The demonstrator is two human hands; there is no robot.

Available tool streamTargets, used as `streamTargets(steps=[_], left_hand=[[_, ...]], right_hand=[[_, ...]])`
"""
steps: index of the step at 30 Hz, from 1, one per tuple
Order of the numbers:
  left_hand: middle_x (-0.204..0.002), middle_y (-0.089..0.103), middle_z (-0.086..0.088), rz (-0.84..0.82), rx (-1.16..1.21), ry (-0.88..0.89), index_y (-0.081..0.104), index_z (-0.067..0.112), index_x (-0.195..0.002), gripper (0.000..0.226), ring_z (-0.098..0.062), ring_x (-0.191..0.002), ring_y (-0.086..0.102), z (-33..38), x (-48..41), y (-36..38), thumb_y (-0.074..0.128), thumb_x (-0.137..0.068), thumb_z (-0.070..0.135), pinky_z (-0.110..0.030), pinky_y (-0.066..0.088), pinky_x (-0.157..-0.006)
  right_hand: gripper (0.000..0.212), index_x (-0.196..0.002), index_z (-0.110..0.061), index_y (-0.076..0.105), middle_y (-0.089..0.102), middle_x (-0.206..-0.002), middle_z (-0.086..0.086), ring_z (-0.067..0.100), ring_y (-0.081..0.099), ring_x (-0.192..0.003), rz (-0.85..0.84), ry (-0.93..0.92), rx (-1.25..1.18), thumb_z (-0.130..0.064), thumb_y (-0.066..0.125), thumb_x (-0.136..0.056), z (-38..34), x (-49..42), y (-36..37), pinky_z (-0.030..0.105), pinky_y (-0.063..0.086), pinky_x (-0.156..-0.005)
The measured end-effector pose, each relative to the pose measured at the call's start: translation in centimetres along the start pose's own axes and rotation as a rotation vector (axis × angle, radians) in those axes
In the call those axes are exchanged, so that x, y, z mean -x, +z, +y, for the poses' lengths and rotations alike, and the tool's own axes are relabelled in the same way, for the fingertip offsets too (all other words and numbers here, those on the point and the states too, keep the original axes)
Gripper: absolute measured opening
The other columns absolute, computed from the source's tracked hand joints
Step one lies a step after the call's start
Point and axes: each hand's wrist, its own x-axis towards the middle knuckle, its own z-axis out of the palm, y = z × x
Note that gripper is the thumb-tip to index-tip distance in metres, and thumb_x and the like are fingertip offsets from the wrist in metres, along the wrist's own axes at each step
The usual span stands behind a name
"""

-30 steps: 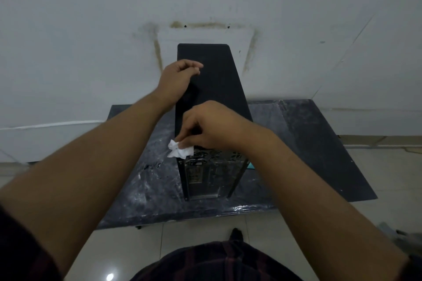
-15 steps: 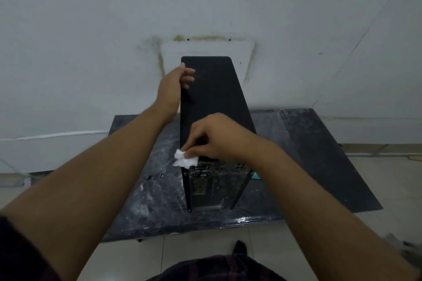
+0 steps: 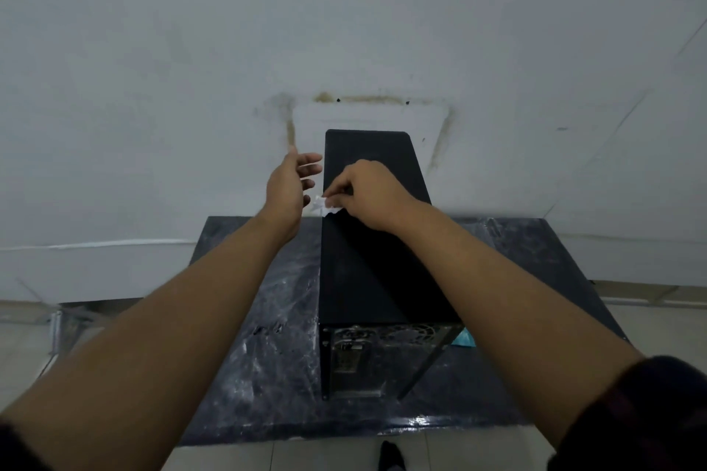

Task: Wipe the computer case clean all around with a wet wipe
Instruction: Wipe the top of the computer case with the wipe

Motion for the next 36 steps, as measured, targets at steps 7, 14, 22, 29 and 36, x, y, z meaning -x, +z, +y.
streamTargets(steps=[7, 14, 22, 29, 36], left_hand=[[-0.104, 0.069, 0.006, 0.028, -0.001, 0.001, 0.075, 0.023, -0.105, 0.048, -0.014, -0.084, 0.05, 0.2, -3.1, 1.1, 0.033, -0.115, 0.042, -0.032, 0.041, -0.078], [-0.104, 0.07, 0.006, 0.061, -0.056, 0.064, 0.072, 0.024, -0.101, 0.035, -0.015, -0.085, 0.055, -0.3, -5.9, 2.5, 0.039, -0.11, 0.036, -0.034, 0.044, -0.082], [-0.11, 0.066, 0.002, 0.065, -0.325, 0.281, 0.068, 0.023, -0.102, 0.032, -0.008, -0.1, 0.061, -1.3, -6.1, 4.3, 0.039, -0.113, 0.032, -0.02, 0.044, -0.083], [-0.105, 0.055, 0.013, 0.054, -0.688, 0.43, 0.067, 0.03, -0.097, 0.019, 0.0, -0.094, 0.058, -1.0, -6.3, 4.2, 0.052, -0.108, 0.031, -0.008, 0.039, -0.076], [-0.108, 0.054, 0.006, 0.079, -0.841, 0.499, 0.067, 0.027, -0.101, 0.017, -0.008, -0.09, 0.059, -1.2, -6.1, 3.9, 0.054, -0.109, 0.035, -0.027, 0.05, -0.082]], right_hand=[[0.013, -0.105, -0.027, 0.085, 0.08, -0.099, -0.012, -0.004, 0.06, -0.081, 0.052, 0.069, 0.022, -0.024, 0.076, -0.096, 3.0, -6.4, -0.2, 0.026, 0.05, -0.084], [0.017, -0.107, -0.025, 0.085, 0.079, -0.102, -0.009, 0.008, 0.066, -0.091, 0.109, 0.149, 0.035, -0.021, 0.069, -0.1, 5.0, -12.0, -0.3, 0.026, 0.047, -0.079], [0.031, -0.106, -0.024, 0.084, 0.078, -0.097, -0.009, 0.015, 0.064, -0.108, 0.134, 0.229, 0.09, -0.002, 0.064, -0.094, 6.8, -16.5, -0.4, 0.031, 0.055, -0.089], [0.032, -0.105, -0.023, 0.083, 0.078, -0.106, -0.002, 0.017, 0.066, -0.11, 0.225, 0.346, 0.11, 0.0, 0.065, -0.091, 10.7, -13.7, -2.8, 0.033, 0.057, -0.092], [0.037, -0.105, -0.022, 0.082, 0.076, -0.107, -0.003, 0.014, 0.06, -0.117, 0.289, 0.487, 0.101, 0.003, 0.059, -0.09, 12.7, -9.0, -5.1, 0.027, 0.051, -0.085]])
